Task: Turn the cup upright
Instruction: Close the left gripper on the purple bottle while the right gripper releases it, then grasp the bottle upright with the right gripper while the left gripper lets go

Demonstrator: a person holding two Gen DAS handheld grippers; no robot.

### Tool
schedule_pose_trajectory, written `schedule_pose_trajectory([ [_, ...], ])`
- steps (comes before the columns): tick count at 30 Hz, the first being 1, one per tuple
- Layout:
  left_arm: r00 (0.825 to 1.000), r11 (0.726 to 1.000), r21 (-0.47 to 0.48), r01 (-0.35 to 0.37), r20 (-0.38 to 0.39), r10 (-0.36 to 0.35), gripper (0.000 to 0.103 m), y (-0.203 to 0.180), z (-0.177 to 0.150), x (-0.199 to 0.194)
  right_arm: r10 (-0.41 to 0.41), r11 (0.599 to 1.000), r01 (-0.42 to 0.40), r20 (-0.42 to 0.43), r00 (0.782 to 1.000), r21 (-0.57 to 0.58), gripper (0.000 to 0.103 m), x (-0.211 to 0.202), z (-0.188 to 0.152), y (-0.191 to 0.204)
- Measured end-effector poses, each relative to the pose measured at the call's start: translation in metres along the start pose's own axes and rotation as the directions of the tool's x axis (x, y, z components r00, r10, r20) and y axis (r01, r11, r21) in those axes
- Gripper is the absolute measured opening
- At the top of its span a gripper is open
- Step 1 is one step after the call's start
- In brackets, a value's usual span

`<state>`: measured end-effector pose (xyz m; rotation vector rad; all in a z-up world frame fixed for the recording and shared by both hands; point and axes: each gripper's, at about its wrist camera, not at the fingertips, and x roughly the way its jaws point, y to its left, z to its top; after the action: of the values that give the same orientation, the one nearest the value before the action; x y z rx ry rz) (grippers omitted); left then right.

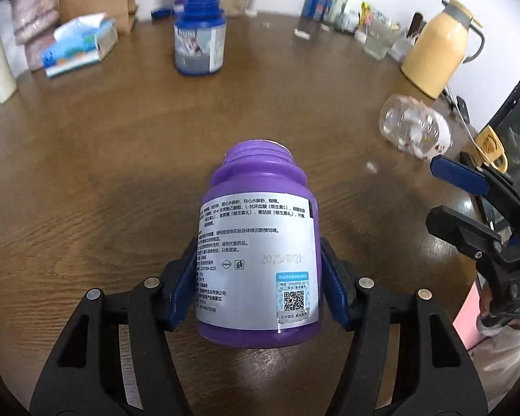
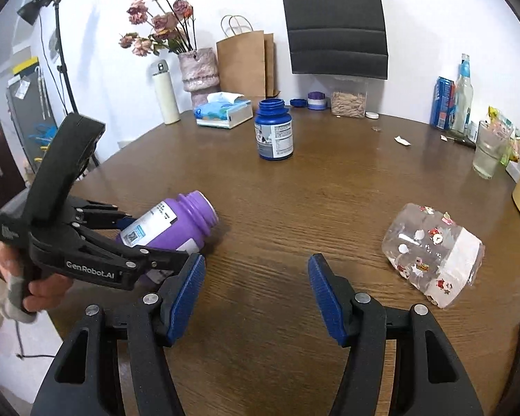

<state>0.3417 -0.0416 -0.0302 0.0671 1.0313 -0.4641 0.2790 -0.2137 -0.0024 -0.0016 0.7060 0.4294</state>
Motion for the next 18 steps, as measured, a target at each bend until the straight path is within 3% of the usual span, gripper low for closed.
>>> schedule_pose_trajectory([
  [2,0.991,0.998,0.020,-0.052,0.127,0.049,0.059,-0.006,-0.001,-0.015,0.021,0.999,-0.023,0.038,0.999,0.027,0.069,-0.003,0.008,-0.004],
  [4,0.967,0.996,0.017,-0.082,0.243,0.075,0.059,-0.004,0.003,-0.031,0.064,0.995,-0.071,0.091,0.994,0.068,0.070,-0.007,0.021,-0.008],
  [6,0.923,0.995,0.002,-0.104,0.373,0.096,0.059,0.001,0.011,-0.050,0.165,0.978,-0.182,0.166,0.972,0.097,0.070,-0.010,0.049,-0.011],
  [8,0.863,0.991,-0.014,-0.130,0.491,0.120,0.059,0.004,0.022,-0.067,0.253,0.957,-0.274,0.194,0.948,0.091,0.073,-0.005,0.079,-0.009],
  [11,0.776,0.975,-0.039,-0.217,0.599,0.197,0.059,0.007,0.040,-0.081,0.345,0.926,-0.368,0.211,0.915,0.083,0.076,0.009,0.122,-0.004],
  [13,0.738,0.974,-0.036,-0.224,0.646,0.194,0.059,0.015,0.051,-0.087,0.395,0.905,-0.417,0.197,0.897,0.082,0.076,0.022,0.155,0.003],
  [15,0.719,0.972,-0.019,-0.233,0.670,0.185,0.059,0.020,0.064,-0.086,0.401,0.907,-0.417,0.177,0.899,0.058,0.076,0.039,0.189,0.016],
  [17,0.681,0.968,-0.014,-0.250,0.709,0.186,0.059,0.025,0.076,-0.086,0.390,0.916,-0.399,0.137,0.910,0.044,0.076,0.057,0.208,0.026],
  [18,0.674,0.968,-0.010,-0.252,0.716,0.183,0.059,0.027,0.080,-0.083,0.392,0.916,-0.399,0.121,0.912,0.034,0.076,0.069,0.221,0.032],
])
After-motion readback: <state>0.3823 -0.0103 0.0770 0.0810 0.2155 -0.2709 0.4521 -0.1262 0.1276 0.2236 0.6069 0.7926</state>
